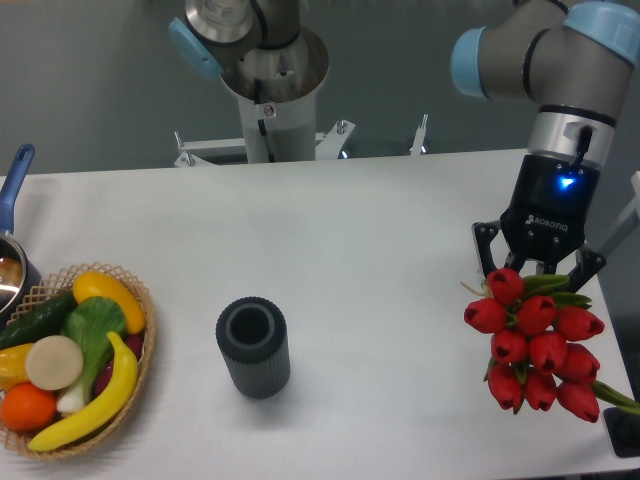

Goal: Insert the flowers into the vase
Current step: 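Carry the red tulip bunch in the gripper toward the dark gray vase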

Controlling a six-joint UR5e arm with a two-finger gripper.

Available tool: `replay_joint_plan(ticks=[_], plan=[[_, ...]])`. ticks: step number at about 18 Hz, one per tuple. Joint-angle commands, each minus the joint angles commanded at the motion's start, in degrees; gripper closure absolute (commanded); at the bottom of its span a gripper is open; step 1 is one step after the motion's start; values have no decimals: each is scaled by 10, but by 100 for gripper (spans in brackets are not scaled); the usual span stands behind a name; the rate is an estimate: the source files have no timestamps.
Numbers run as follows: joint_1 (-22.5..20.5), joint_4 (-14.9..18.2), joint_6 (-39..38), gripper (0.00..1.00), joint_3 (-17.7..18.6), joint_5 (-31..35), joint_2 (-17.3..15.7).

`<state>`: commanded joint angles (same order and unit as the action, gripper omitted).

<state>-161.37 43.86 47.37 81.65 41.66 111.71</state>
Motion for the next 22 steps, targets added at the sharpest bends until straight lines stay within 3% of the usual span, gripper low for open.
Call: replay_joint_plan(ticks=[11, 17, 22], plan=[[4, -4, 3, 66, -6, -1, 0], [25, -4, 4, 66, -4, 0, 2], [61, -64, 4, 66, 4, -73, 10]])
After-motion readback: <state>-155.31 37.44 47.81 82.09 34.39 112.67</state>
